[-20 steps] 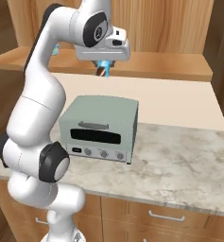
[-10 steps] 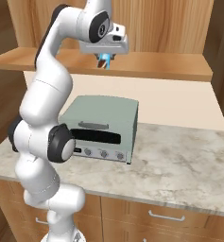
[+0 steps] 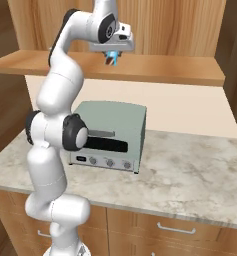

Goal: Pick the bar and bar from the counter and place them in the cabinets closest to them.

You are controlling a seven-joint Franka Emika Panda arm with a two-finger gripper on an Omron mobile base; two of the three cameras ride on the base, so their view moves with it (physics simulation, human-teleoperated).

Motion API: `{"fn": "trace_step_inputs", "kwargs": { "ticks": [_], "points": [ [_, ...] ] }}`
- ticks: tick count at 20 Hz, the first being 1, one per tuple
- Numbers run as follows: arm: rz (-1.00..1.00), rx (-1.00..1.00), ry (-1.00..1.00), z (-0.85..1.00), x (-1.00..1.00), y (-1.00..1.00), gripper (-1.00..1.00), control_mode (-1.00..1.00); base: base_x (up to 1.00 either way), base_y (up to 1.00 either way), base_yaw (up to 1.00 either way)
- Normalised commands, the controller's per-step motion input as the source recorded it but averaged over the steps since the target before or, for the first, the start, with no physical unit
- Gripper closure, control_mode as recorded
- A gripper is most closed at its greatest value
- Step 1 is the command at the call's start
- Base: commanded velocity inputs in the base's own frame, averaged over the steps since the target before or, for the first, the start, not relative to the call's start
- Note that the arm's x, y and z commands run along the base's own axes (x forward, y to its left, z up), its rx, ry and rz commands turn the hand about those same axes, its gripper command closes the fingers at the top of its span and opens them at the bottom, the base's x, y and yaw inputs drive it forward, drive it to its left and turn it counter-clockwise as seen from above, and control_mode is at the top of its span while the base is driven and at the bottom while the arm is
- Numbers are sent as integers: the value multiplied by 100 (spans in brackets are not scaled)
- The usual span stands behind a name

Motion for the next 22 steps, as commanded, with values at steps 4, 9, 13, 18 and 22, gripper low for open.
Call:
{"fn": "trace_step_inputs", "kwargs": {
  "ticks": [4, 9, 13, 18, 22],
  "points": [
    [-4, 0, 2, 7, 67, 13, -100, -100, 0, 0, 0],
    [-1, 0, 8, 12, -9, 0, -100, -100, 0, 0, 0],
    [1, 0, 2, 7, -90, 0, -100, -100, 0, 0, 0],
    [2, 0, -1, -1, -100, 0, -100, -100, 0, 0, 0],
    [0, 0, -10, -22, -100, 6, -100, -100, 0, 0, 0]
  ]
}}
